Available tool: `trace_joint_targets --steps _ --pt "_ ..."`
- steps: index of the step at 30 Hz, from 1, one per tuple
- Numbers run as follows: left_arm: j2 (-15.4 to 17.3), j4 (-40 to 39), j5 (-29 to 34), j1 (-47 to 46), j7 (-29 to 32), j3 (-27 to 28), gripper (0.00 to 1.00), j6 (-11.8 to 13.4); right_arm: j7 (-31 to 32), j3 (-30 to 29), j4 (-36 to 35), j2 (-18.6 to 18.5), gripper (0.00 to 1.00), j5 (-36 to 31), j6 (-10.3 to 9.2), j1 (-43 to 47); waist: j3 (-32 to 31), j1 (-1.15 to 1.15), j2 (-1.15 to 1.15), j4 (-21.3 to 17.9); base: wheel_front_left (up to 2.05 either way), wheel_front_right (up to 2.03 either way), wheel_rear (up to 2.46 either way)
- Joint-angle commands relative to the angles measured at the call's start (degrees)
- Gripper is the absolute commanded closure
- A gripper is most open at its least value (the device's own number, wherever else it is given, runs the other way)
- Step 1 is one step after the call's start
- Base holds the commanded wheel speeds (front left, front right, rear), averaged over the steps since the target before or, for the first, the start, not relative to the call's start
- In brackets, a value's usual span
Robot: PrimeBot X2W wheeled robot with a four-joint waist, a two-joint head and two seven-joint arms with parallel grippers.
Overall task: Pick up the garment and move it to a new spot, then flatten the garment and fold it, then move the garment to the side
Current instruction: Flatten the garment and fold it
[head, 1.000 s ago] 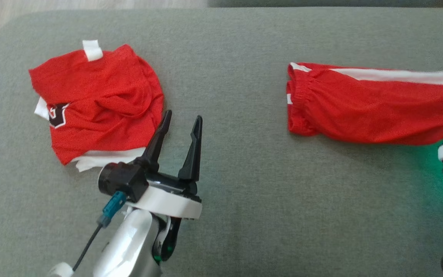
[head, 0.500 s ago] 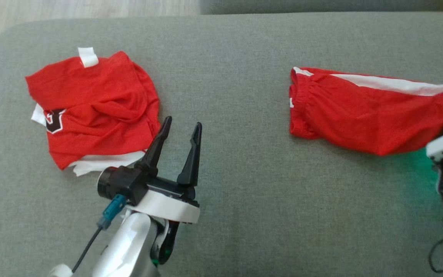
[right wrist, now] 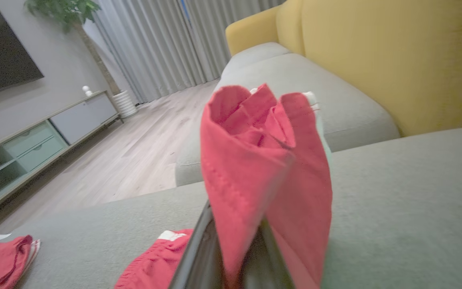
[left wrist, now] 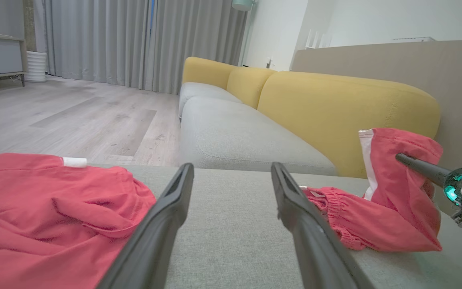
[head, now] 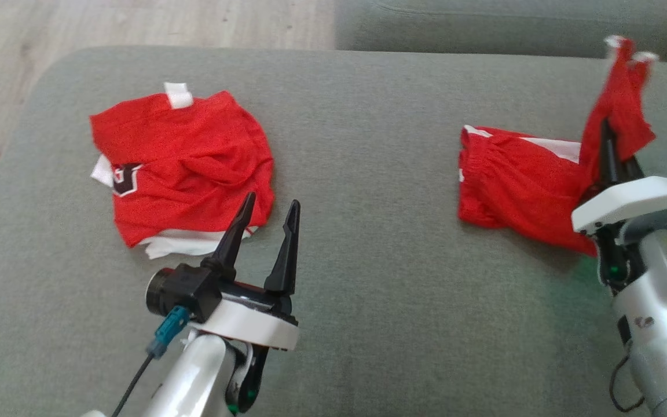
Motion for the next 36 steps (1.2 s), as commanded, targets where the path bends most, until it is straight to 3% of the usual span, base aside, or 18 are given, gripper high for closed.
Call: trace_joint_targets --steps 1,12,18,19,20,30,36 --pt "0.2 -1.5 -0.5 -1.3 -0.3 1.4 0.00 0.2 -0.8 2.9 -2.3 0.2 1.00 0.7 -0.04 -0.9 -0.6 0.01 0.00 1.6 0.00 0.00 0.00" --pt "0.2 -1.5 -1.2 -0.8 -0.3 1.7 0.00 0.5 -1.0 13.2 1.8 -0.8 1.00 2.6 -0.04 -0.1 -0.5 0.01 0.00 6.0 0.00 0.00 0.00" --pt "0.2 -1.5 -1.3 -0.2 -0.3 2.6 0.00 0.6 0.1 21.6 3.9 -0.9 1.00 3.8 -0.04 1.0 -0.9 0.01 0.00 5.7 0.00 0.00 0.00" --pt "0.2 -1.4 -1.3 -0.1 -0.3 2.7 0.00 0.6 0.3 23.2 4.2 -1.1 0.24 3.5 -0.04 1.1 -1.0 0.01 0.00 5.4 0.00 0.00 0.00" --pt "0.2 -1.3 -1.3 0.0 -0.3 2.8 0.00 0.6 0.8 24.9 4.5 -1.1 0.00 3.4 -0.04 1.2 -1.3 0.01 0.00 5.0 0.00 0.00 0.00" --pt "0.2 -1.1 -1.4 0.3 -0.3 3.9 0.00 0.6 2.3 40.7 -0.8 -2.0 0.00 7.2 -0.04 2.2 -3.6 0.01 0.00 -1.8 0.00 0.00 0.00" --pt "0.2 -1.3 -1.1 0.2 -0.3 5.2 0.00 0.4 0.2 42.7 -6.3 -4.5 0.00 11.0 -0.04 1.8 -4.6 0.01 0.00 -6.6 0.00 0.00 0.00"
